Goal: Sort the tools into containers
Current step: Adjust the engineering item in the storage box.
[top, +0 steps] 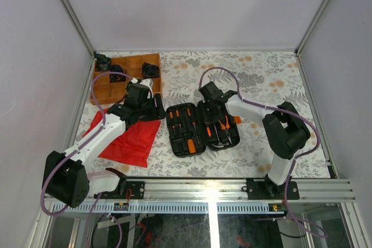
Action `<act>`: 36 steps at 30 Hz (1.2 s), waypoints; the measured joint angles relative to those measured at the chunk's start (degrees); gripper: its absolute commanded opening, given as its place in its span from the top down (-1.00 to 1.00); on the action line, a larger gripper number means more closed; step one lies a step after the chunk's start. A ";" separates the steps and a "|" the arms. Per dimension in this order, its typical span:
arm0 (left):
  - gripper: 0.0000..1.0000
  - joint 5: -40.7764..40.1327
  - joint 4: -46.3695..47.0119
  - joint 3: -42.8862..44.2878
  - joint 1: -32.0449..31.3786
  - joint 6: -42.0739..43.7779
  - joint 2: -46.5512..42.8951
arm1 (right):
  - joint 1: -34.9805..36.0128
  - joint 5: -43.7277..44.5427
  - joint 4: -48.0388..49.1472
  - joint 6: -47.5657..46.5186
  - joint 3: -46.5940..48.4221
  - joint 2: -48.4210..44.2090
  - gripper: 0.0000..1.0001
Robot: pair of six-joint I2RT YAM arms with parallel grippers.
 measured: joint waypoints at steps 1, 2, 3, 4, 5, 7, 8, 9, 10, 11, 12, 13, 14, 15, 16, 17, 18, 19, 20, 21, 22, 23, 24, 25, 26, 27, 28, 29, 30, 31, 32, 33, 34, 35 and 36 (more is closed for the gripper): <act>-0.20 0.00 0.00 0.00 0.00 0.00 0.00 | 0.00 -0.22 0.26 0.00 -0.26 -0.28 0.75; -0.20 0.00 0.00 0.00 0.00 0.00 0.00 | -0.02 -0.42 0.39 -0.04 -0.57 -0.68 0.75; -0.20 0.00 0.00 0.00 0.00 0.00 0.00 | -0.02 -0.61 0.50 -0.04 -0.87 -1.16 0.73; -0.20 0.00 0.00 0.00 0.00 0.00 0.00 | -0.02 -0.85 0.55 -0.02 -1.11 -1.66 0.71; -0.20 0.00 0.00 0.00 0.00 0.00 0.00 | -0.02 -1.09 0.72 0.00 -1.42 -2.43 0.68; -0.20 0.00 0.00 0.00 0.00 0.00 0.00 | -0.04 -1.92 1.44 0.02 -1.81 -4.39 0.62; -0.20 0.00 0.00 0.00 0.02 0.00 0.00 | -0.04 -1.95 1.68 0.07 -1.86 -4.87 0.61; -0.20 0.00 0.00 0.00 0.02 0.00 0.00 | -0.04 -2.01 2.27 0.09 -1.97 -5.60 0.60; -0.20 0.00 0.00 0.00 0.02 0.00 0.00 | -0.04 -2.19 2.86 0.09 -2.12 -6.29 0.60; -0.20 0.00 0.00 0.00 0.02 0.00 0.00 | -0.04 -2.36 3.48 0.15 -2.32 -6.78 0.59; -0.20 0.00 0.00 0.00 0.02 0.00 0.00 | -0.04 -2.49 4.00 0.22 -2.54 -7.19 0.58; -0.20 0.00 0.00 0.00 0.02 0.00 0.00 | -0.04 -2.62 4.50 0.33 -2.99 -7.61 0.57; -0.20 0.00 0.00 0.00 0.02 0.00 0.00 | -0.04 -2.69 4.87 0.42 -3.45 -8.00 0.55; -0.20 0.00 0.00 0.00 0.02 0.00 0.00 | -0.04 -2.40 5.14 0.52 -4.09 -8.52 0.52; -0.20 0.00 0.00 0.00 0.02 0.00 0.00 | -0.04 -1.68 5.22 0.63 -4.79 -9.18 0.50; -0.20 0.00 0.00 0.00 0.02 0.00 0.00 | -0.07 -0.83 5.27 0.81 -5.66 -10.10 0.47; -0.20 0.00 0.00 0.00 0.02 0.00 0.00 | -0.15 0.37 5.29 0.98 -6.54 -11.17 0.45; -0.20 0.00 0.00 0.00 0.02 0.00 0.00 | -0.24 1.57 5.31 1.07 -7.34 -12.33 0.42; -0.20 0.09 0.00 0.00 0.04 0.00 0.00 | -0.37 2.54 5.29 1.11 -7.96 -13.29 0.41; -0.20 0.31 0.00 0.00 0.04 0.00 0.00 | -0.61 3.69 5.40 1.14 -8.79 -14.60 0.39; -0.20 0.68 0.02 0.00 0.04 0.00 0.00 | -1.01 4.74 5.40 1.18 -9.73 -16.13 0.38; -0.20 1.03 0.07 -0.07 0.02 -0.07 0.00 | -1.55 5.55 5.40 1.18 -10.60 -17.55 0.35; -0.21 1.55 0.11 -0.15 0.04 -0.31 0.04 | -2.36 6.34 5.49 1.18 -11.56 -19.06 0.29; -0.21 2.25 0.31 -0.28 0.04 -0.61 0.20 | -3.34 6.93 5.57 1.16 -12.52 -20.52 0.23; -0.22 3.02 0.74 -0.63 0.07 -1.05 0.31 | -4.39 7.63 5.62 1.18 -13.35 -21.73 0.19; -0.23 3.65 1.20 -1.11 0.09 -1.53 0.35 | -5.57 8.07 5.73 1.11 -14.21 -22.80 0.16; -0.23 4.63 2.36 -2.16 0.13 -2.34 0.35 | -6.99 8.63 5.84 1.03 -15.15 -23.82 0.14; -0.23 5.40 3.21 -3.08 0.15 -3.08 0.35 | -8.55 8.92 5.99 0.96 -16.15 -24.81 0.13; -0.24 6.32 4.31 -4.42 0.17 -4.00 0.35 | -9.99 9.11 6.23 0.90 -17.16 -25.62 0.12; -0.24 7.21 5.46 -5.97 0.20 -4.96 0.35 | -11.74 9.18 6.47 0.74 -18.38 -26.51 0.12; -0.24 7.96 6.54 -7.52 0.22 -5.90 0.33 | -13.46 9.27 6.40 0.61 -19.47 -27.32 0.12; -0.24 8.55 7.48 -8.94 0.24 -6.73 0.28 | -14.80 9.27 6.40 0.48 -20.26 -27.85 0.12; -0.24 8.96 8.59 -10.54 0.22 -7.56 0.20 | -16.70 9.11 6.47 0.26 -21.16 -28.41 0.12; -0.24 9.29 9.60 -11.85 0.22 -8.28 0.07 | -18.38 8.85 6.51 0.04 -21.84 -28.72 0.12; -0.24 9.62 11.06 -13.49 0.24 -9.01 -0.11 | -20.06 8.66 6.56 -0.15 -22.29 -28.81 0.12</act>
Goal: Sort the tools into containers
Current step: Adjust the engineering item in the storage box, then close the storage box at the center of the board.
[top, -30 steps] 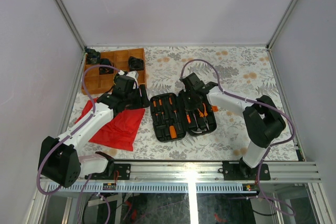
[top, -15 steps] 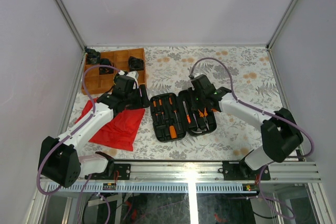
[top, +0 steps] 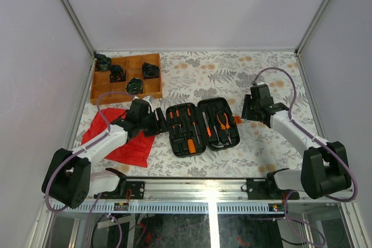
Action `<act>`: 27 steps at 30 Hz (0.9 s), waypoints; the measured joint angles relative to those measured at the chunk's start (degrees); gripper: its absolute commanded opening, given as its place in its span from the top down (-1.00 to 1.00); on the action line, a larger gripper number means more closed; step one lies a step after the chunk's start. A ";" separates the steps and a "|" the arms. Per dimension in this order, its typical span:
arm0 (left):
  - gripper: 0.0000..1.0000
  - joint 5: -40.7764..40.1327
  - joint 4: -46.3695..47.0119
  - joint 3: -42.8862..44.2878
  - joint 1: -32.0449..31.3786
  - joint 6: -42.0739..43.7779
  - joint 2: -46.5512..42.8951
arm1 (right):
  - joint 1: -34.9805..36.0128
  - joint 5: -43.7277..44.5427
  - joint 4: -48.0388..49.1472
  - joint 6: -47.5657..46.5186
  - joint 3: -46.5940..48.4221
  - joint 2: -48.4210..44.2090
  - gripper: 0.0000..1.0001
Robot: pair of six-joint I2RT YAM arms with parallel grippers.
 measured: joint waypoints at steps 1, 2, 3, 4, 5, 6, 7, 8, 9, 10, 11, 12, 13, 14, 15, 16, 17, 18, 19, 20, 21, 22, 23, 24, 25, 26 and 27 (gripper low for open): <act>-0.24 0.26 1.05 -1.22 0.00 -0.52 -0.17 | -1.53 -0.37 0.04 -0.20 -0.33 0.00 0.12; -0.24 0.63 2.69 -2.78 0.00 -1.20 -0.37 | -2.95 -0.81 0.04 -0.39 -0.59 0.02 0.12; -0.24 1.07 4.22 -4.20 0.00 -1.81 -0.48 | -4.31 -1.16 0.02 -0.50 -0.68 0.09 0.12; -0.24 1.70 6.16 -5.70 0.00 -2.64 -0.55 | -5.20 -1.42 0.13 -0.61 -0.70 0.28 0.12; -0.23 2.34 8.11 -7.15 0.00 -3.23 -0.55 | -5.77 -1.53 0.42 -0.74 -0.70 0.68 0.12; -0.23 3.04 9.86 -8.35 0.00 -4.09 -0.55 | -6.05 -1.60 0.68 -0.85 -0.70 1.22 0.12; -0.23 3.76 11.45 -9.38 0.00 -4.74 -0.46 | -6.21 -1.73 0.90 -0.90 -0.70 1.81 0.12; -0.22 4.24 12.79 -9.99 0.00 -5.29 -0.28 | -6.45 -1.95 1.16 -0.92 -0.70 2.73 0.12; -0.21 4.79 14.23 -10.47 0.00 -5.86 0.13 | -6.51 -2.01 1.29 -0.94 -0.70 3.63 0.13; -0.20 5.22 15.32 -10.67 0.00 -6.25 0.57 | -6.60 -2.16 1.31 -1.01 -0.70 4.42 0.13; -0.19 5.64 16.57 -10.75 0.00 -6.71 1.14 | -6.67 -2.47 1.29 -1.16 -0.70 5.29 0.14; -0.18 5.99 17.53 -10.75 0.00 -6.99 1.64 | -6.71 -2.67 1.29 -1.38 -0.68 6.21 0.15; -0.17 6.34 18.56 -10.75 0.00 -7.23 2.12 | -6.78 -2.97 1.27 -1.68 -0.61 7.15 0.16; -0.15 6.58 19.45 -10.75 0.00 -7.37 2.54 | -6.80 -3.21 1.31 -1.97 -0.57 7.91 0.16; -0.14 6.75 20.22 -10.75 0.00 -7.52 2.86 | -6.82 -3.91 1.25 -2.34 -0.35 8.94 0.17; -0.13 6.84 20.79 -10.78 0.00 -7.67 3.13 | -6.82 -4.55 1.27 -2.71 -0.07 9.99 0.17; -0.12 6.84 21.35 -10.78 0.00 -7.76 3.39 | -6.82 -5.60 1.29 -3.13 0.33 11.15 0.18; -0.11 6.84 21.99 -10.78 0.00 -7.80 3.72 | -6.86 -6.73 1.27 -3.54 0.74 12.24 0.18; -0.11 6.84 22.58 -10.78 0.00 -7.91 4.15 | -6.88 -8.02 1.29 -4.04 1.16 13.31 0.19; -0.10 6.84 23.12 -10.78 0.00 -7.98 4.61 | -6.88 -9.16 1.31 -4.37 1.49 14.21 0.20; -0.10 6.84 23.45 -10.78 0.00 -8.02 5.03 | -6.88 -10.51 0.96 -5.05 2.10 15.15 0.20; -0.10 6.82 23.78 -10.78 0.00 -8.09 5.57 | -6.91 -11.47 0.90 -5.44 2.58 15.80 0.20; -0.09 6.82 24.09 -10.78 0.00 -8.13 6.08 | -6.97 -12.48 0.87 -5.81 3.02 16.46 0.20; -0.09 6.82 24.33 -10.75 0.00 -8.15 6.54 | -7.06 -13.44 0.92 -6.25 3.34 16.94 0.21; -0.09 6.82 24.46 -10.75 0.00 -8.15 6.88 | -7.13 -14.16 0.94 -6.49 3.54 17.35 0.21; -0.08 6.80 24.55 -10.75 0.00 -8.15 7.23 | -7.19 -15.43 1.01 -6.73 3.72 17.84 0.22; -0.08 6.82 24.59 -10.75 0.00 -8.15 7.43 | -7.19 -16.20 1.05 -6.97 3.91 18.03 0.24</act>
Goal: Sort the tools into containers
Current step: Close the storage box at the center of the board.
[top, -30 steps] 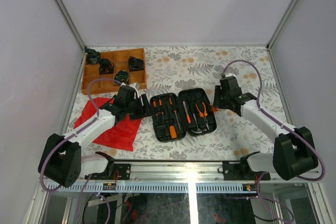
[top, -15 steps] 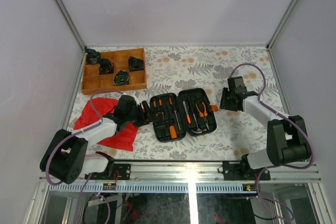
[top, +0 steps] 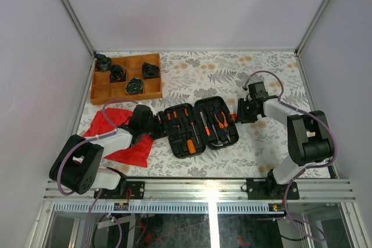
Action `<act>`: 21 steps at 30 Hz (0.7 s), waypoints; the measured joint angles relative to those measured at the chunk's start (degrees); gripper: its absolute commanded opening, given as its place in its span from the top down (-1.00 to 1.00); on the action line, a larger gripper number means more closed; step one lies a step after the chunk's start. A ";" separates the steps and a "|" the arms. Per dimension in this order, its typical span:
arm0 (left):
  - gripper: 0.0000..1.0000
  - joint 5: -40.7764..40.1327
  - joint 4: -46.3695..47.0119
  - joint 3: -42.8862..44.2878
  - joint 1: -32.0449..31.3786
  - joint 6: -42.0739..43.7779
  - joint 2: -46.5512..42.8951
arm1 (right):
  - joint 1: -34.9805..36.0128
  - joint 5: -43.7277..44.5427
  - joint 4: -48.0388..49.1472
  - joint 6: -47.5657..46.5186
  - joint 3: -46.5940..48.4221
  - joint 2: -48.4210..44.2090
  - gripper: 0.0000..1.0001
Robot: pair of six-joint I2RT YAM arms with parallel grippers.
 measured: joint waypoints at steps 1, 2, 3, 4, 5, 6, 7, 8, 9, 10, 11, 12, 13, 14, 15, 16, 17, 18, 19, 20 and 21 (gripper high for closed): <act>-0.07 -0.02 0.00 0.00 0.00 0.00 0.09 | 0.00 -1.07 0.07 -0.26 0.11 0.28 0.27; -0.07 -0.02 0.00 0.00 0.00 0.00 0.15 | 0.00 -2.14 0.09 -0.42 0.24 0.61 0.28; -0.06 -0.04 0.00 0.02 0.00 0.00 0.15 | 0.00 -3.04 0.11 -0.55 0.42 0.90 0.28; -0.06 -0.13 0.00 0.04 0.00 0.00 0.15 | 0.00 -3.56 0.11 -0.57 0.55 1.09 0.28; -0.05 -0.24 -0.02 0.11 0.00 0.00 0.15 | 0.02 -3.72 0.11 -0.55 0.57 1.11 0.28; -0.05 -0.35 -0.02 0.17 0.00 0.00 0.15 | 0.02 -3.69 0.09 -0.50 0.55 1.01 0.27; -0.05 -0.52 -0.07 0.33 0.00 0.00 0.15 | 0.04 -3.30 -0.07 -0.48 0.50 0.83 0.27; -0.05 -0.59 -0.11 0.46 0.00 0.00 0.15 | 0.09 -2.82 -0.35 -0.48 0.35 0.48 0.27; -0.05 -0.72 -0.13 0.61 0.00 0.02 0.15 | 0.15 -2.40 -1.03 -0.46 0.15 -0.07 0.27; -0.04 -0.79 -0.13 0.76 0.00 0.02 0.15 | 0.17 -1.77 -1.75 -0.46 0.02 -0.74 0.27; -0.04 -0.94 -0.15 0.85 0.00 0.02 0.15 | 0.17 -1.64 -2.25 -0.46 0.00 -1.31 0.27; -0.04 -1.09 -0.17 0.90 0.00 0.02 0.15 | 0.17 -1.64 -2.71 -0.50 0.00 -1.95 0.27; -0.05 -1.14 -0.28 0.96 0.00 0.02 0.15 | 0.17 -1.81 -2.99 -0.55 0.00 -2.43 0.27; -0.06 -1.14 -0.28 0.98 0.00 0.02 0.15 | 0.17 -2.10 -3.26 -0.57 0.00 -2.75 0.27; -0.08 -1.14 -0.28 0.98 0.00 0.02 0.17 | 0.20 -2.75 -3.58 -0.61 0.00 -2.84 0.26; -0.09 -1.11 -0.28 1.01 0.00 0.02 0.26 | 0.22 -3.48 -3.87 -0.74 0.00 -2.82 0.25; -0.11 -1.03 -0.33 1.11 0.00 0.02 0.46 | 0.39 -4.42 -4.31 -0.87 -0.02 -2.73 0.25; -0.12 -0.83 -0.39 1.36 0.00 0.04 0.81 | 0.68 -4.74 -4.57 -1.22 -0.04 -2.64 0.25; -0.14 -0.59 -0.39 1.60 0.00 0.04 1.18 | 0.98 -4.81 -4.66 -1.38 -0.11 -2.56 0.25; -0.15 -0.35 -0.37 1.86 0.00 0.07 1.62 | 1.49 -4.76 -4.61 -1.42 -0.33 -2.45 0.25; -0.15 -0.09 -0.31 1.97 0.00 0.11 1.99 | 2.12 -4.63 -4.52 -1.44 -0.70 -2.36 0.25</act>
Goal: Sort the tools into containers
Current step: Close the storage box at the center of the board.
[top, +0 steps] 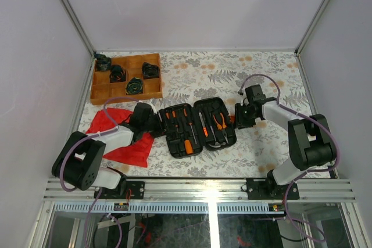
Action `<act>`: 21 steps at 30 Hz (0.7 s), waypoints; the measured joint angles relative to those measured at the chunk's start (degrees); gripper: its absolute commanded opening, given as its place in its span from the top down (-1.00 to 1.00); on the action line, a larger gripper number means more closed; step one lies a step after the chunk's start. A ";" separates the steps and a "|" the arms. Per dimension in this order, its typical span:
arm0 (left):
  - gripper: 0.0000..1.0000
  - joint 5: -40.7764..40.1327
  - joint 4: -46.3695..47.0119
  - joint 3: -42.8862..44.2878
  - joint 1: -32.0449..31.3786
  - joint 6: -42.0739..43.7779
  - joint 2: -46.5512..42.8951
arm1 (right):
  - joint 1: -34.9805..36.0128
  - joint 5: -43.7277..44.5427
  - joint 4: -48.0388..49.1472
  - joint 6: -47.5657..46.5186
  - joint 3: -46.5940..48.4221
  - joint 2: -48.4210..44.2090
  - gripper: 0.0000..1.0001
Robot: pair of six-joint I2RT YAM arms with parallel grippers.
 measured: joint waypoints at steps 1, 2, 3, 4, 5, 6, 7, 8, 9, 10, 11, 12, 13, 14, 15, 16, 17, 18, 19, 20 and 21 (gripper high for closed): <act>-0.15 0.11 0.00 0.00 0.00 0.02 0.20 | 0.55 0.04 0.04 0.04 -0.42 0.04 0.25; -0.16 0.13 -0.02 0.00 0.20 0.02 0.37 | 1.29 0.24 0.13 0.09 -1.05 0.04 0.25; -0.15 0.13 -0.02 0.00 0.39 0.04 0.42 | 2.01 0.28 0.11 0.22 -1.60 0.04 0.25; -0.15 0.09 -0.09 0.00 0.52 0.04 0.42 | 2.54 0.50 0.28 0.33 -1.75 -0.28 0.25; -0.15 0.09 -0.13 0.00 0.66 0.07 0.35 | 3.08 0.90 0.44 0.50 -1.99 -0.50 0.25; -0.15 0.09 -0.22 0.00 0.79 0.07 0.20 | 3.48 1.36 0.63 0.76 -2.23 -0.76 0.25; -0.14 0.00 -0.42 0.00 0.81 0.11 -0.07 | 3.82 1.60 0.87 1.07 -2.49 -1.05 0.25; -0.14 -0.04 -0.72 0.00 0.85 0.15 -0.39 | 4.15 1.92 1.09 1.44 -2.86 -1.42 0.25; -0.13 -0.04 -1.07 0.00 0.92 0.15 -0.68 | 4.33 2.01 1.27 1.68 -3.08 -1.66 0.25; -0.12 -0.04 -1.55 0.00 1.01 0.13 -1.09 | 4.42 2.05 1.40 1.97 -3.32 -1.88 0.26; -0.12 -0.02 -2.08 0.00 1.09 0.11 -1.64 | 4.70 2.16 1.49 2.23 -3.50 -2.03 0.26; -0.12 -0.02 -2.56 0.00 1.14 0.09 -2.32 | 4.87 2.40 1.53 2.40 -3.58 -2.14 0.26; -0.11 -0.04 -3.08 0.07 1.14 0.07 -3.04 | 5.01 2.64 1.57 2.54 -3.63 -2.19 0.26; -0.11 -0.04 -3.74 0.22 1.16 0.07 -3.78 | 5.09 2.84 1.62 2.67 -3.65 -2.21 0.26; -0.12 -0.07 -4.57 0.55 1.16 0.02 -4.52 | 5.14 2.97 1.73 2.78 -3.76 -2.29 0.26; -0.12 -0.07 -5.14 0.83 1.16 -0.07 -5.09 | 5.14 3.04 1.84 2.93 -3.89 -2.40 0.26; -0.12 -0.07 -5.62 1.16 1.16 -0.11 -5.68 | 5.14 3.10 1.95 3.08 -4.04 -2.51 0.26; -0.11 -0.11 -6.05 1.60 1.11 -0.15 -6.12 | 5.14 3.17 2.10 3.13 -4.24 -2.67 0.26; -0.12 -0.20 -6.43 2.14 1.09 -0.22 -6.47 | 5.14 3.30 2.21 3.21 -4.39 -2.82 0.27; -0.11 -0.39 -6.88 2.78 1.03 -0.35 -6.71 | 5.14 3.32 2.34 3.37 -4.57 -2.93 0.27; -0.11 -0.61 -7.08 3.32 0.94 -0.39 -6.95 | 5.14 3.41 2.47 3.48 -4.70 -3.06 0.27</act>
